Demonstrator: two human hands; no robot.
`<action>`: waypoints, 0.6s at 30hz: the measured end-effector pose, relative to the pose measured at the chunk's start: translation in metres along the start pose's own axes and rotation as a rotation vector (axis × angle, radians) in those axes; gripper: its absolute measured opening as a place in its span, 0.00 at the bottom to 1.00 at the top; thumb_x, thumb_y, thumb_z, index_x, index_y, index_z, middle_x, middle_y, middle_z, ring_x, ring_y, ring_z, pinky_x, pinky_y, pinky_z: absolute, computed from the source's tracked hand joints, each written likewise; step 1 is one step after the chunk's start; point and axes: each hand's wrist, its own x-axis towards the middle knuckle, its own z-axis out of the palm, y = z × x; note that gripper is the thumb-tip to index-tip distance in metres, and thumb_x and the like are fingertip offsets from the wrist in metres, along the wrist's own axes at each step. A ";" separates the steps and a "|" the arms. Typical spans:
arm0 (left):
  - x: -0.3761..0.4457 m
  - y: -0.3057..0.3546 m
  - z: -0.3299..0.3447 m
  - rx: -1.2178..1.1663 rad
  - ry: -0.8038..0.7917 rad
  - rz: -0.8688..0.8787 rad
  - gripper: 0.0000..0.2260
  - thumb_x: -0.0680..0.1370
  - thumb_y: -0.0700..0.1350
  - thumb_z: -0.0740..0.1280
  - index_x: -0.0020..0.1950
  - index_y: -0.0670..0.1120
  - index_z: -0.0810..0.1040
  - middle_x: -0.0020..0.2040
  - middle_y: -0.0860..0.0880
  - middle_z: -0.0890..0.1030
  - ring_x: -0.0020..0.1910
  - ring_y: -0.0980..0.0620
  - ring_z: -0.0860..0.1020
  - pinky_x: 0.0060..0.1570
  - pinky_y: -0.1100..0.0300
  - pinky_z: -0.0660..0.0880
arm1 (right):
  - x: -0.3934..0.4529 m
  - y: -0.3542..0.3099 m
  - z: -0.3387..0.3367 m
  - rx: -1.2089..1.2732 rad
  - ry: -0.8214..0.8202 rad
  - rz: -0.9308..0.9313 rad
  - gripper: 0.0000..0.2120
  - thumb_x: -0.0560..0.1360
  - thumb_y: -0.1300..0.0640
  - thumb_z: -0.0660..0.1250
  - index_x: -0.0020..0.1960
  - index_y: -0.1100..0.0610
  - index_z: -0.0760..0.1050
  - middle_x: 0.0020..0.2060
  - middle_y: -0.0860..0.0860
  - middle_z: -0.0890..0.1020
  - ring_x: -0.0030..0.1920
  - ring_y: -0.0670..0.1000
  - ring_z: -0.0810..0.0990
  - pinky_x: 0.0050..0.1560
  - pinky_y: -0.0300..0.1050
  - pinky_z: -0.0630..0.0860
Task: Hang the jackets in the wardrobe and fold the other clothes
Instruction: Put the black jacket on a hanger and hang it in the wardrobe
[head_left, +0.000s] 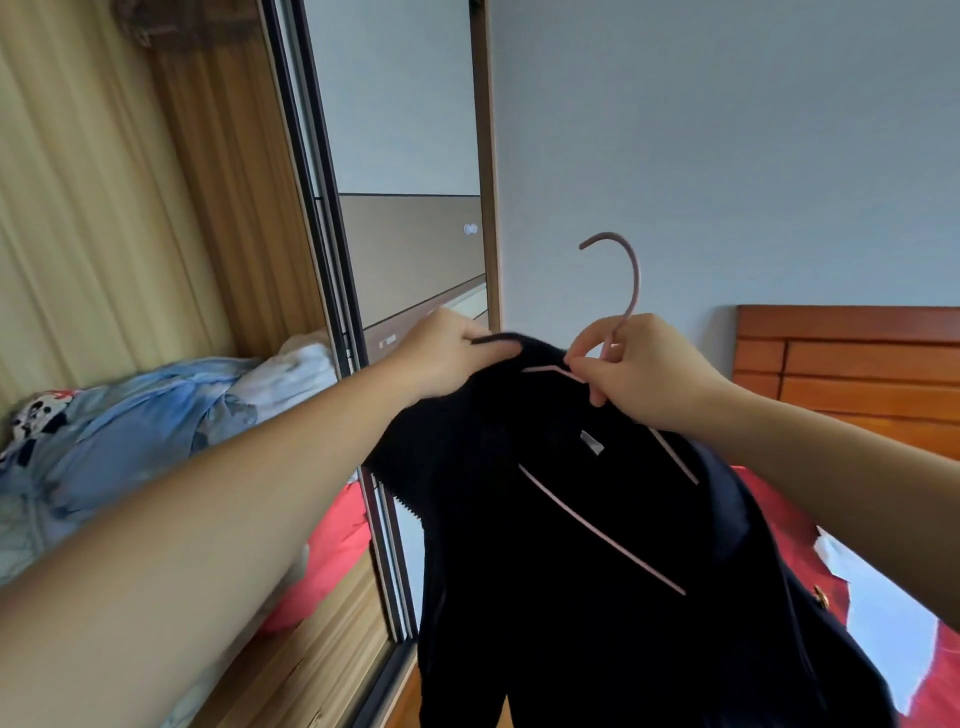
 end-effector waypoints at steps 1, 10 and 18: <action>-0.005 -0.008 0.003 0.000 0.003 0.011 0.13 0.72 0.61 0.72 0.42 0.52 0.85 0.34 0.51 0.82 0.34 0.53 0.80 0.36 0.60 0.72 | -0.002 0.002 -0.002 0.022 0.010 0.011 0.07 0.75 0.58 0.66 0.40 0.50 0.79 0.22 0.47 0.80 0.18 0.39 0.71 0.19 0.27 0.62; -0.017 -0.011 0.041 0.412 0.055 0.483 0.17 0.75 0.55 0.68 0.63 0.56 0.75 0.55 0.53 0.79 0.55 0.50 0.75 0.52 0.54 0.73 | -0.009 0.000 0.002 0.016 0.003 0.042 0.07 0.75 0.57 0.66 0.40 0.49 0.79 0.23 0.47 0.79 0.18 0.39 0.71 0.19 0.27 0.62; 0.004 0.013 0.040 0.578 0.044 0.501 0.15 0.82 0.56 0.55 0.59 0.52 0.77 0.52 0.47 0.83 0.51 0.41 0.79 0.47 0.51 0.75 | -0.033 -0.002 -0.029 -0.058 -0.024 -0.106 0.06 0.73 0.48 0.68 0.49 0.45 0.77 0.44 0.40 0.82 0.37 0.40 0.78 0.41 0.33 0.72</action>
